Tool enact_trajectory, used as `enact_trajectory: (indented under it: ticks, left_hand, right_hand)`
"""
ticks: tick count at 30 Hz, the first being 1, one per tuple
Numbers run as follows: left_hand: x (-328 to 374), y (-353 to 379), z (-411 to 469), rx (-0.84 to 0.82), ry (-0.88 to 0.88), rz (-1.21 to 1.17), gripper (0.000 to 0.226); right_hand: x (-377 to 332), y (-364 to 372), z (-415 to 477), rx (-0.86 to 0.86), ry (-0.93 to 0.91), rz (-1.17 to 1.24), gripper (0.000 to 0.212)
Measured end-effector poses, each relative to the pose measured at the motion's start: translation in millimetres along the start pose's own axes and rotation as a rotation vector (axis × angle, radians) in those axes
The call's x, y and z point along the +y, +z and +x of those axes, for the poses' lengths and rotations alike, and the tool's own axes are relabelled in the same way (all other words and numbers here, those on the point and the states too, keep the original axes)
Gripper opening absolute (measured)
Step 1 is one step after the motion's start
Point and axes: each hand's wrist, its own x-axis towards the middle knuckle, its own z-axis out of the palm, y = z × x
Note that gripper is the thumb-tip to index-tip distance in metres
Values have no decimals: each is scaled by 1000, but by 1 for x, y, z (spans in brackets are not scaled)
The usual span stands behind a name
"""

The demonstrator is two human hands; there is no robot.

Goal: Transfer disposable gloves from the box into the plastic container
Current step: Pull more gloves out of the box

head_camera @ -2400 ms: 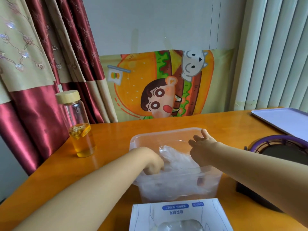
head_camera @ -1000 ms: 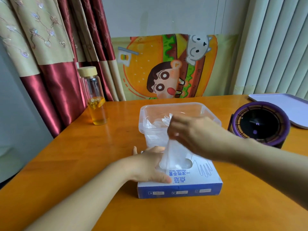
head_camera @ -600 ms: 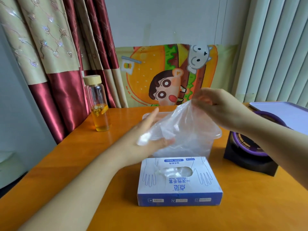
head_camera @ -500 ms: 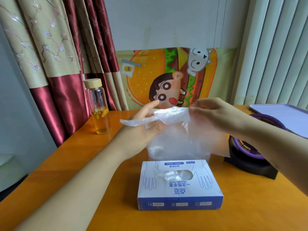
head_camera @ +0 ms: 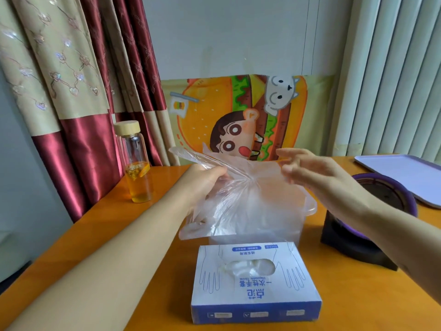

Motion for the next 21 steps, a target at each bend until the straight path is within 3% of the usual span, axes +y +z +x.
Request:
enact_trajectory:
  ticks: [2, 4, 9, 13, 16, 17, 19, 21]
  left_hand:
    - [2, 1, 10, -5, -27, -10, 21]
    - [2, 3, 18, -32, -49, 24, 21]
    - [-3, 13, 43, -96, -84, 185, 25]
    - [-4, -3, 65, -63, -3, 606, 26]
    - [-3, -18, 77, 10, 24, 798, 71]
    - [-2, -19, 79, 52, 80, 876, 75]
    - [6, -14, 74, 54, 242, 964, 60]
    - [12, -2, 70, -149, 314, 972, 41]
  right_hand:
    - [2, 1, 2, -123, -31, -222, 26]
    - [11, 3, 13, -122, -43, -429, 16]
    - [36, -1, 56, -1, 0, -629, 41]
    - [57, -7, 83, -126, 101, -835, 41]
    - [72, -7, 94, -263, 163, -1018, 44]
    - [76, -6, 97, -297, 177, -1056, 45]
    - [83, -3, 101, -339, 196, -1112, 46]
    - [88, 2, 105, -362, 210, -1146, 46]
